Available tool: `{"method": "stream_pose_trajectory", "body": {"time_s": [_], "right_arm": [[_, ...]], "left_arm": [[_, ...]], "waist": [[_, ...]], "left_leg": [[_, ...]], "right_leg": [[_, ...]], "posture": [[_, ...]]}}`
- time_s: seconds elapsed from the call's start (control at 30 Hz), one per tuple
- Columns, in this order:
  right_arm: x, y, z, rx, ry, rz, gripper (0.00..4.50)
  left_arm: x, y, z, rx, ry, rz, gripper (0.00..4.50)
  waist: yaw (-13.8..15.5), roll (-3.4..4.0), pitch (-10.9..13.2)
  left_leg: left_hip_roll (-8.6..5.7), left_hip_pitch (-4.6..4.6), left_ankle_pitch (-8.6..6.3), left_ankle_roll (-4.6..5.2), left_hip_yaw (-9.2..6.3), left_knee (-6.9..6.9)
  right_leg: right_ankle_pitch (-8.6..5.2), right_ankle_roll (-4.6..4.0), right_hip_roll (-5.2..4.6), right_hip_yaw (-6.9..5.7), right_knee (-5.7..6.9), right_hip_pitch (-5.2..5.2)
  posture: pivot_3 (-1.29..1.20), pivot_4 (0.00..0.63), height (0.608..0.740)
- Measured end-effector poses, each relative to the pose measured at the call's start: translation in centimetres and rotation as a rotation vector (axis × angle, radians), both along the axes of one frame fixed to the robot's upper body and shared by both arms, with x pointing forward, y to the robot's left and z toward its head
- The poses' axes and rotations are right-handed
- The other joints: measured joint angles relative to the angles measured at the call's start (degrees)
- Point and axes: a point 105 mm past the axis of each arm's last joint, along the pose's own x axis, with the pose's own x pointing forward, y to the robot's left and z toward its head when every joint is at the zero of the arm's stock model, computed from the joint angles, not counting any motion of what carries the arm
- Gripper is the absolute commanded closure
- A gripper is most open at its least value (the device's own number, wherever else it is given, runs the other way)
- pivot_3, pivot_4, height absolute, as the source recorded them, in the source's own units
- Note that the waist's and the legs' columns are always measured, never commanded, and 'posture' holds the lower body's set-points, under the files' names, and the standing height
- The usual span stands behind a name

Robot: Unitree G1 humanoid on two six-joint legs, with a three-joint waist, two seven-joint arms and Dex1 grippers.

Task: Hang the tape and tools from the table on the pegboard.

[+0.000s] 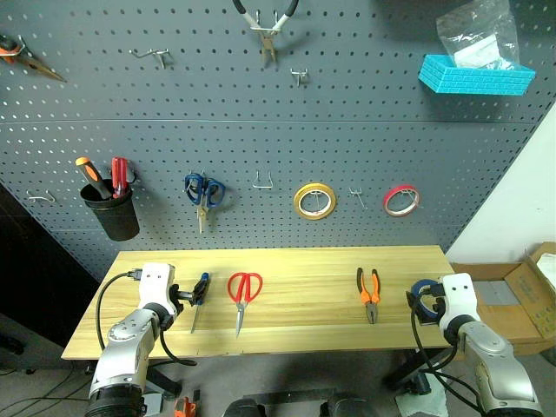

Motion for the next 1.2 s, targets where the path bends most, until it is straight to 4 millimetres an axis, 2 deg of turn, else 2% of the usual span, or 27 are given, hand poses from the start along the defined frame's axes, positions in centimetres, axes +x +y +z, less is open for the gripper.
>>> {"method": "stream_pose_trajectory", "body": {"time_s": [0.7,0.9,1.0,1.2], "right_arm": [[-0.1,-0.1,0.0,-0.004,0.004,0.008,0.02],[-0.1,-0.8,0.4,-0.034,0.011,0.022,0.02],[0.1,-1.1,0.6,-0.045,0.026,0.029,0.02],[1.5,-1.0,1.7,-0.042,0.088,0.107,0.02]], "left_arm": [[0.0,-0.2,0.1,0.0,0.007,-0.006,0.01],[0.4,-1.4,1.0,-0.007,-0.018,-0.042,0.01],[0.7,-3.7,1.5,-0.025,-0.031,-0.141,0.01],[0.5,-13.3,3.1,-0.176,-0.034,-0.559,0.01]], "waist": [[0.0,0.0,0.0],[0.0,0.0,0.0],[0.0,-0.03,0.0],[0.1,-0.07,1.6]], "left_leg": [[0.0,0.0,0.0,0.0,0.0,0.01],[-0.01,0.0,0.0,0.0,0.0,0.01],[-0.02,0.0,0.0,0.0,0.0,0.02],[-0.06,0.04,0.03,0.05,0.02,0.05]], "right_leg": [[0.0,0.0,0.0,0.01,0.0,0.0],[0.0,0.0,0.0,0.01,0.0,0.01],[0.01,0.01,0.0,0.02,0.0,0.02],[0.01,-0.01,0.0,0.08,-0.01,0.09]], "posture": [[0.05,0.0,0.74],[0.05,0.0,0.74],[0.06,0.027,0.74],[0.05,0.098,0.74]]}}
